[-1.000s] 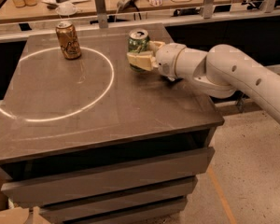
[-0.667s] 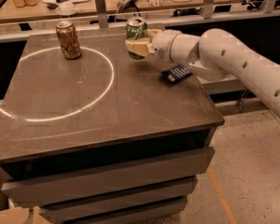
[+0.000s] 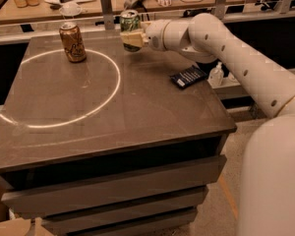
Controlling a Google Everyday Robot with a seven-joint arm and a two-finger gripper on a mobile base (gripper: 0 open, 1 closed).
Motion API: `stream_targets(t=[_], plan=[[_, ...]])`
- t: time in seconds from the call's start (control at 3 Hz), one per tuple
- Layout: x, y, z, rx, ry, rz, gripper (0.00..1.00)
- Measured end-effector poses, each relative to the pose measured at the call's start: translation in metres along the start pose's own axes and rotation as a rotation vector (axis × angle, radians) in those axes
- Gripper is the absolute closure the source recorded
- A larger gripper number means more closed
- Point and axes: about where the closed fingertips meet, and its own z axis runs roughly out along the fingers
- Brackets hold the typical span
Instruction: Move green can near orange can
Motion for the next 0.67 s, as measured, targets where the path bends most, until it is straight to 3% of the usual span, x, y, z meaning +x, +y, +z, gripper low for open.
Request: stream_targets(t=[0.33,0.67], plan=[[-0.006,0.000,0.036,-0.055,-0.017,0.008,0.84],[-0.012,0.016,0.070,-0.129,-0.013,0.010,0.60]])
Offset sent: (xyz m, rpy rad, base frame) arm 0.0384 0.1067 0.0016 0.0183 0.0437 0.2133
